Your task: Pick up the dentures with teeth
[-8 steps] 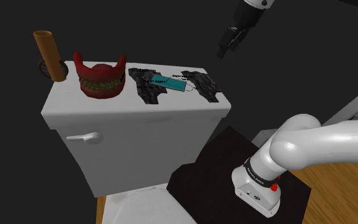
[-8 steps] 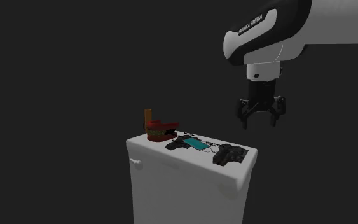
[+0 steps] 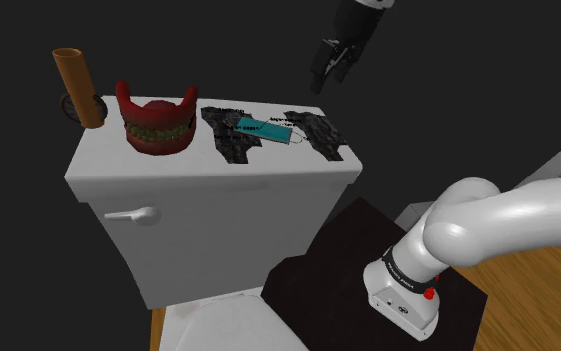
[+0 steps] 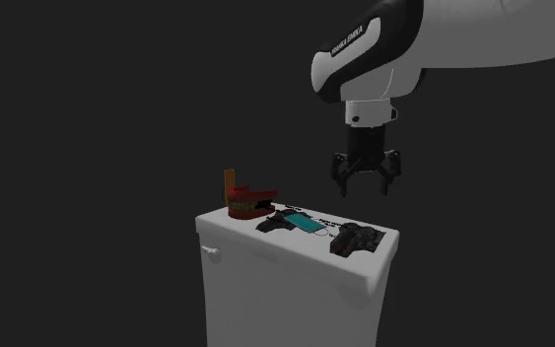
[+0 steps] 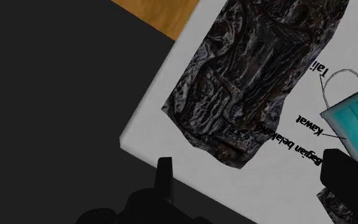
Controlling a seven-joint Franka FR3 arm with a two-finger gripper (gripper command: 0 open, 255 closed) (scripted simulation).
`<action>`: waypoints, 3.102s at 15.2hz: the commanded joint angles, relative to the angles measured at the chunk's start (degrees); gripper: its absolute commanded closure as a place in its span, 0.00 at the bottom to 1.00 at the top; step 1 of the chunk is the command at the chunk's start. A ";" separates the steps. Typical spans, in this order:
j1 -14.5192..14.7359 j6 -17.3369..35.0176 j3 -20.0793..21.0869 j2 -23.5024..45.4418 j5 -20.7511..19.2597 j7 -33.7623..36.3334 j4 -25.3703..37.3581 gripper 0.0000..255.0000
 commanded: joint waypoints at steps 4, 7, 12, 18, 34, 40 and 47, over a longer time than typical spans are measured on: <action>1.08 0.06 5.54 6.39 2.61 6.93 5.31 0.00; 1.44 0.08 8.76 11.01 3.44 11.01 9.42 0.00; 1.94 -0.18 14.14 19.75 3.40 18.17 17.60 0.00; 3.45 -1.50 20.38 32.44 0.21 27.68 30.03 0.00; 12.65 -3.48 25.26 55.61 -10.28 41.61 51.13 0.00; 12.40 -2.18 25.23 55.40 -10.16 41.54 49.64 1.00; 12.32 -2.09 25.24 55.24 -10.07 41.50 49.41 1.00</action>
